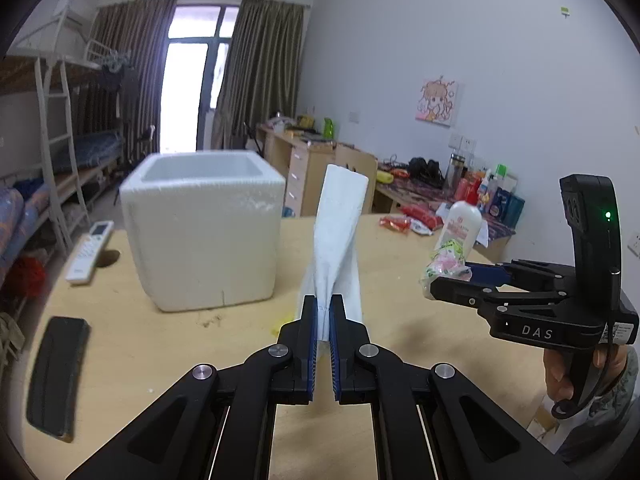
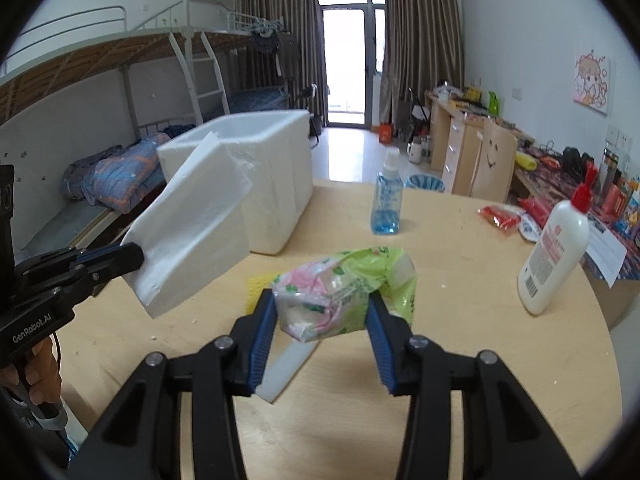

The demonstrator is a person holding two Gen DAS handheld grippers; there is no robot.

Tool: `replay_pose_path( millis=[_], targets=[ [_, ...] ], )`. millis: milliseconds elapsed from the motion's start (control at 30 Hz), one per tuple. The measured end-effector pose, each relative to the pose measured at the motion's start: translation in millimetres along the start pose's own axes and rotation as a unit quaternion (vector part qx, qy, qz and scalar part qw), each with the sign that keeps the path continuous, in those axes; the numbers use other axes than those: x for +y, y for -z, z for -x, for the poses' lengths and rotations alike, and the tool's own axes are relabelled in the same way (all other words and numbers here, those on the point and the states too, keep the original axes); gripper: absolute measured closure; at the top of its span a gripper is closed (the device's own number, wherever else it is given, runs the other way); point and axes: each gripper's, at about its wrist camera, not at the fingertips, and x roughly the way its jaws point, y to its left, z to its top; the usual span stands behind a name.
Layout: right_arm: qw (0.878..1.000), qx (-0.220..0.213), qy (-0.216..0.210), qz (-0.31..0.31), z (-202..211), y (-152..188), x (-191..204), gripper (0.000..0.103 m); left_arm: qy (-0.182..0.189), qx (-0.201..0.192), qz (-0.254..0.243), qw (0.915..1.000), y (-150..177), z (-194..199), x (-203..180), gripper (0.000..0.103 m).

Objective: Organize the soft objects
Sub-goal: 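Lift the paper towels with the left gripper while the right gripper lifts the snack packet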

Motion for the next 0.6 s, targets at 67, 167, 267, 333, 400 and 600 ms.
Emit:
replay_pose_path(
  millis=[67, 167, 267, 333, 400, 600],
  targets=[
    [1.000, -0.011, -0.001, 0.004, 6.3, -0.9, 1.7, 0.054, -0.005, -0.012, -0.005, 0.9999, -3.0, 9.7, -1.7, 0.097],
    [1.000, -0.028, -0.003, 0.008, 17.8, -3.2, 3.3, 0.054, -0.013, -0.028, -0.012, 0.9995, -5.9, 22.0, -5.4, 0.097],
    [0.999, -0.043, -0.001, 0.015, 26.3, -5.0, 4.9, 0.054, -0.022, -0.042, -0.021, 0.9987, -9.5, 32.6, -9.9, 0.097],
    [0.998, -0.054, -0.002, 0.019, 33.9, -5.8, 5.5, 0.054, -0.032, -0.052, -0.026, 0.9978, -12.2, 38.7, -12.9, 0.097],
    [0.998, -0.065, -0.004, 0.022, 39.9, -7.2, 6.4, 0.054, -0.039, -0.059, -0.031, 0.9970, -14.1, 43.8, -17.1, 0.097],
    [0.995, -0.095, -0.012, 0.029, 53.9, -9.3, 8.3, 0.054, -0.054, -0.079, -0.041, 0.9946, -16.7, 58.6, -24.9, 0.097]
  ],
)
